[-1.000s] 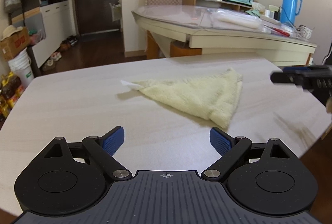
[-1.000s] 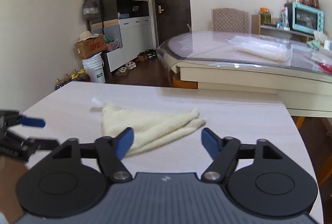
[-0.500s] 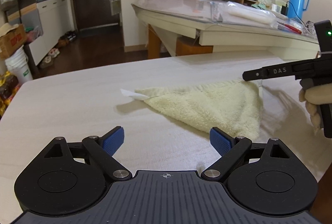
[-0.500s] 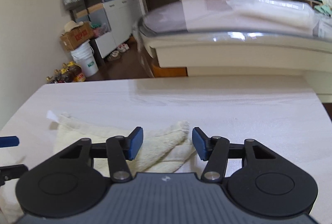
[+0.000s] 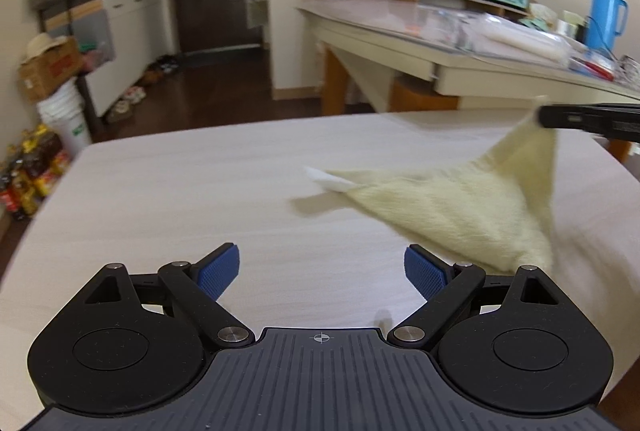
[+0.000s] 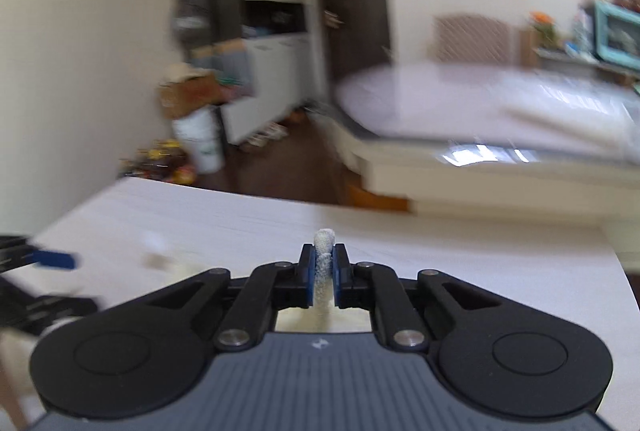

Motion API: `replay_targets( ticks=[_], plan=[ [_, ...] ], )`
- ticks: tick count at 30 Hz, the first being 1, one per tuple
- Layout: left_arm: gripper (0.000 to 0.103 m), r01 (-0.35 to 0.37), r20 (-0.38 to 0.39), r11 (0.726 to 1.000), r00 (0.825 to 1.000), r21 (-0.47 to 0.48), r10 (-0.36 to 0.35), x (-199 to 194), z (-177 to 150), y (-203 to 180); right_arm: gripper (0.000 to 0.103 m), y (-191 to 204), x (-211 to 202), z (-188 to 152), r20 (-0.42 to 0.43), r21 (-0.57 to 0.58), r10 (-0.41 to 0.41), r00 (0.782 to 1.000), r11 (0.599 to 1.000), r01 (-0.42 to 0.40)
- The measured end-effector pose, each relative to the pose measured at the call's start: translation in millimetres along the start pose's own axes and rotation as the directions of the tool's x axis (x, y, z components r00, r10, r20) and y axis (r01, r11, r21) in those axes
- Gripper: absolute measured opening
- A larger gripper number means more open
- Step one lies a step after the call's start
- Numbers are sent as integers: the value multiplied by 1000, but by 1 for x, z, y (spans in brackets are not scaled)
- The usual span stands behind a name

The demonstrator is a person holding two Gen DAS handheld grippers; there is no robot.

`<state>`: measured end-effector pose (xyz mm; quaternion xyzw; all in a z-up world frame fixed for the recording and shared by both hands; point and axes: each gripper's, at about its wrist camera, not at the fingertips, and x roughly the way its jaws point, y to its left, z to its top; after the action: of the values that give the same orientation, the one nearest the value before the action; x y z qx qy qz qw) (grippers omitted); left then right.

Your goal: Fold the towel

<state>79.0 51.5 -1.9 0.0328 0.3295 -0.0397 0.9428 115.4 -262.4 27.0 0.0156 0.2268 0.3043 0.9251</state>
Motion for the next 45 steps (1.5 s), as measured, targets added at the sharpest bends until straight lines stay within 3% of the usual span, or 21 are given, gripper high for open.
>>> replay_targets(
  ticks=[2,3,6,10,12,15,18,19,22,25,29,35,37,39,41,44,45],
  plan=[
    [93,-31,10,1000,999,1,31,-7,-2,12,10,31,-7,-3,-12,-40,123,992,992,-123],
    [93,-48,11,999,999,6,48,-9,-4,18,10,39,-7,-5,-19,-50,144,989,988,-145],
    [93,-78,10,997,997,18,78,-16,-7,33,10,107,-7,-33,-112,-163,276,955,943,-291],
    [93,-89,2,996,996,13,89,-24,-14,53,10,162,11,-68,-200,-236,329,923,898,-371],
    [93,-79,1,997,997,16,79,-28,-15,59,11,183,19,-81,-233,-289,320,918,879,-380],
    [93,-58,6,998,998,35,58,-28,-14,62,26,191,20,-86,-267,-333,325,907,853,-403],
    [93,-37,15,997,999,68,36,-21,-8,61,28,182,10,-76,-228,-327,331,916,860,-392],
    [93,-36,17,996,999,79,35,-18,-6,60,30,174,5,-67,-192,-335,316,929,869,-364],
    [93,-12,24,994,1000,107,9,-9,2,57,44,153,3,-50,-123,-352,251,960,894,-278],
    [93,45,27,989,998,142,-49,5,8,46,44,125,24,-36,-119,-396,161,980,897,-195],
    [93,128,12,972,991,195,-133,17,17,36,42,91,67,-17,-168,-427,104,980,889,-168],
    [93,172,4,961,984,215,-177,31,24,34,42,64,127,11,-290,-480,114,950,842,-247],
    [93,175,2,962,984,208,-179,35,25,35,41,58,146,14,-359,-470,129,924,830,-299],
    [93,175,-3,964,984,201,-178,37,26,36,42,51,153,19,-398,-429,172,901,833,-349],
    [93,177,-5,963,984,205,-180,40,26,36,51,46,158,21,-421,-400,195,886,837,-374],
    [93,174,-7,962,984,208,-177,43,27,36,50,28,165,29,-465,-287,265,845,858,-427],
    [93,171,-7,963,985,206,-174,44,27,37,49,25,165,28,-462,-298,266,846,852,-431]
  ],
)
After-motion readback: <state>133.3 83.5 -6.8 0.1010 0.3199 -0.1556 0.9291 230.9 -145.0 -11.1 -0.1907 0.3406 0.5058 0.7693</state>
